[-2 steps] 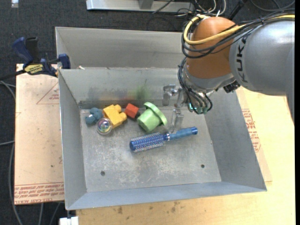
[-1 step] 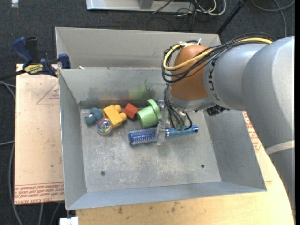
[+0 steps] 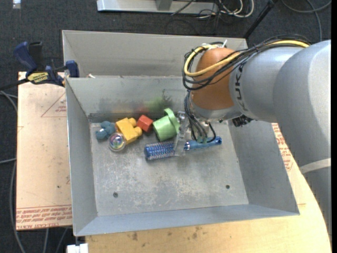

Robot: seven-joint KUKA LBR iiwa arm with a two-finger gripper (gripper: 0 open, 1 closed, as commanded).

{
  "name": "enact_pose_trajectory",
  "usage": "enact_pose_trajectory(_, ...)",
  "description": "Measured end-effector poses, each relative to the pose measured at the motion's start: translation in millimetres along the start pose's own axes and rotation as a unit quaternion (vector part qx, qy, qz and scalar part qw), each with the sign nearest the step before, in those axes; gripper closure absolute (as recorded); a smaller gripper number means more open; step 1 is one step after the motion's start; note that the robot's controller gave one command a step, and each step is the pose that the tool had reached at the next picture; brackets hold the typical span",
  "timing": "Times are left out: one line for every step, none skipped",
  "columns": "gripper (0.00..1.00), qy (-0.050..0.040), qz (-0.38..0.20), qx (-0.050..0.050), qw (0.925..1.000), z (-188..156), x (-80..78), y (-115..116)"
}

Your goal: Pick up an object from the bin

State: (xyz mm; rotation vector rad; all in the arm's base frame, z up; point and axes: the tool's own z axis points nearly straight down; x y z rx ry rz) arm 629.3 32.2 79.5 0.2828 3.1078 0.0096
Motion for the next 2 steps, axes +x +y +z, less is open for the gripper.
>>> enact_pose_trajectory(1.00,0.0054,0.003,0.002,1.0000,-114.8,14.7,15.4)
enact_pose_trajectory(1.00,0.0041,-0.005,0.002,1.0000,-246.0,15.5,6.4)
